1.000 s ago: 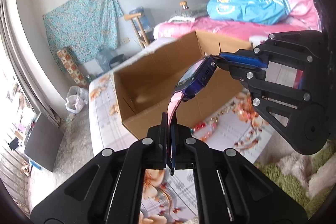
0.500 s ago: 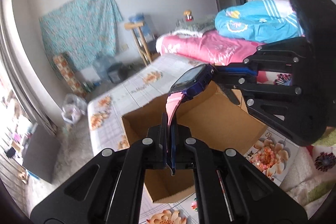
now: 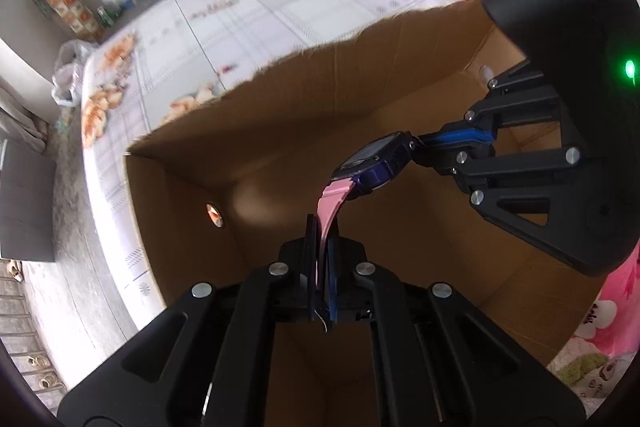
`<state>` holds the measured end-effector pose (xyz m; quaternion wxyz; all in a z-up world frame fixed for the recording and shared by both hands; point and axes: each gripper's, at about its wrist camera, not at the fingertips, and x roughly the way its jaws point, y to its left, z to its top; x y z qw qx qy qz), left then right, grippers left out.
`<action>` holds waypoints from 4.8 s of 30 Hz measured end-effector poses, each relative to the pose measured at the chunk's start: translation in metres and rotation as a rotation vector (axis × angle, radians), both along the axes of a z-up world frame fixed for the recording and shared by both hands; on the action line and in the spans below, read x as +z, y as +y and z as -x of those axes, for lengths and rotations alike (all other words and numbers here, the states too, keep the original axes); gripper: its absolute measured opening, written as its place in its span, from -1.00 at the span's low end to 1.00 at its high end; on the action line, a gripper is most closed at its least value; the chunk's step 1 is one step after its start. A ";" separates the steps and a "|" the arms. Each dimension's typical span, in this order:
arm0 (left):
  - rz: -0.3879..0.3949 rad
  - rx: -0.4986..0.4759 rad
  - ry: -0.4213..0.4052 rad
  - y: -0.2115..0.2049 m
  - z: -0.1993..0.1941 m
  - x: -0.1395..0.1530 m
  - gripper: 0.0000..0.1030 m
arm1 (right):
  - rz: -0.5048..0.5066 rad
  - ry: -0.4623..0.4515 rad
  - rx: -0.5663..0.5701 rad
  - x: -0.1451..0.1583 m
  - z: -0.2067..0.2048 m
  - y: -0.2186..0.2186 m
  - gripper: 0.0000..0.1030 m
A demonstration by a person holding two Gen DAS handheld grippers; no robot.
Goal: Organize jewelry
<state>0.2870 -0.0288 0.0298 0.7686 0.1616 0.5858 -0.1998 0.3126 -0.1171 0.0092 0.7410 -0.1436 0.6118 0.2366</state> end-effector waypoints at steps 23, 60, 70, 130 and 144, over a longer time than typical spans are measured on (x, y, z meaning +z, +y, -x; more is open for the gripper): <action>0.158 0.096 -0.105 0.048 0.015 0.058 -0.10 | 0.011 -0.003 -0.055 -0.004 -0.023 -0.001 -0.30; 0.540 0.400 -0.191 0.080 0.282 -0.017 0.83 | -0.147 -0.831 -0.591 0.074 0.293 -0.056 0.87; 0.566 0.484 -0.214 0.103 0.263 -0.012 0.83 | -0.188 -0.720 -0.443 0.022 0.305 -0.037 0.87; 0.218 0.137 -0.271 0.074 0.236 -0.066 -0.27 | -0.301 -0.271 -0.325 -0.037 0.227 0.034 -0.69; 0.149 0.081 -0.260 0.057 0.227 -0.062 -0.79 | -0.274 -0.276 -0.295 -0.039 0.225 0.048 -0.75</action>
